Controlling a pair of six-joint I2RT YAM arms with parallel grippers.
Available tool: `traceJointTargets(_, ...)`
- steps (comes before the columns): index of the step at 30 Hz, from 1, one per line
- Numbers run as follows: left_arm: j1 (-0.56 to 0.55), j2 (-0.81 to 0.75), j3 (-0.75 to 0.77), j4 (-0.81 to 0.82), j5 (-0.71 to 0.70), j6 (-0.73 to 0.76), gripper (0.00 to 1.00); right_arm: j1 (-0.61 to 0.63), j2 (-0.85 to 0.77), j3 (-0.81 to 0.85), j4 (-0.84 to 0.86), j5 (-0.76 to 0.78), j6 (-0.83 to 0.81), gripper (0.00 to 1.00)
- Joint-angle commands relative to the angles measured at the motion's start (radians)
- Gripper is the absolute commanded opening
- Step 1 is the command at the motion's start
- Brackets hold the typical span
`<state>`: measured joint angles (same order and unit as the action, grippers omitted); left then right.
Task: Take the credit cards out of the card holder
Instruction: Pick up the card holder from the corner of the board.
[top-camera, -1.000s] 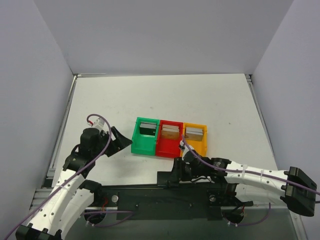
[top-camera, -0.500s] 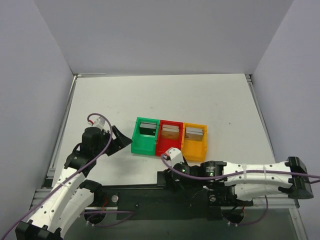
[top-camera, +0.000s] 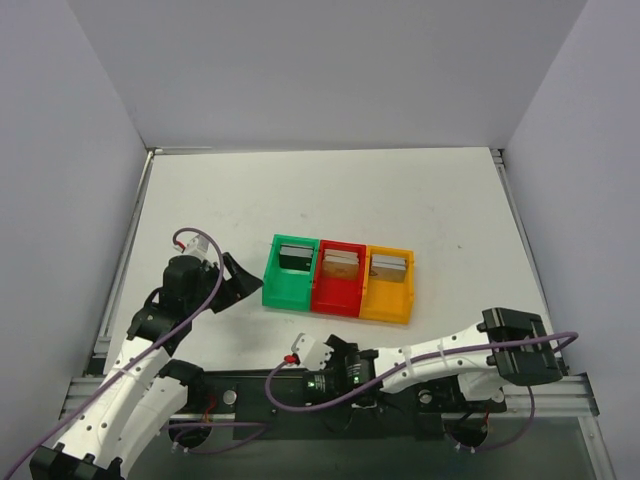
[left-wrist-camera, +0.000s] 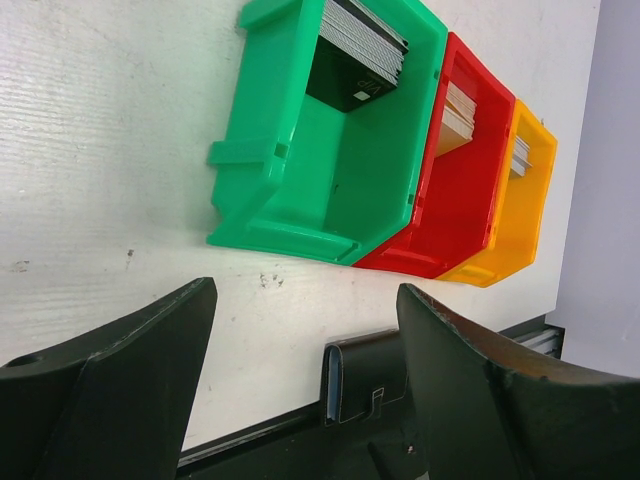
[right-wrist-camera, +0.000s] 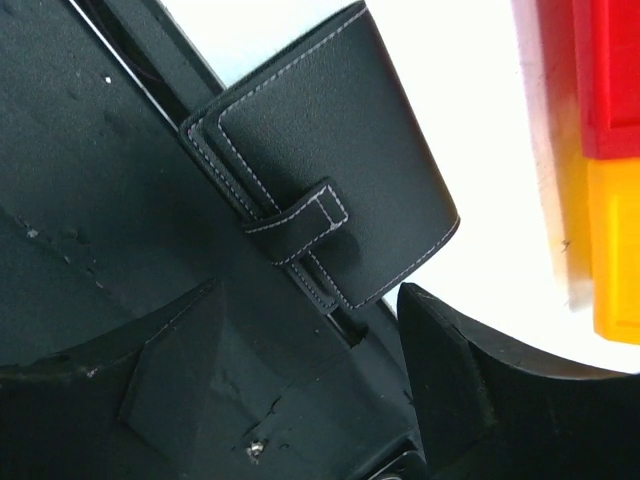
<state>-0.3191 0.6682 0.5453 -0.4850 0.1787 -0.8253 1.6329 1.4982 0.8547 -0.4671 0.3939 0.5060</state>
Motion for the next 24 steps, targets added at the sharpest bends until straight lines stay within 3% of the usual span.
traceJointTargets(1, -0.003, -0.012, 0.030, 0.003, -0.013, 0.020, 0.83, 0.015, 0.048, 0.056, -0.047, 0.083, -0.058, 0.65)
traceJointTargets(13, -0.003, -0.021, 0.019, -0.009, -0.018, 0.020, 0.83, 0.027, 0.155, 0.081, -0.047, 0.121, -0.098, 0.62)
traceJointTargets(24, -0.003, -0.019, 0.018, -0.006, -0.019, 0.017, 0.83, 0.024, 0.209, 0.110, -0.073, 0.138, -0.084, 0.44)
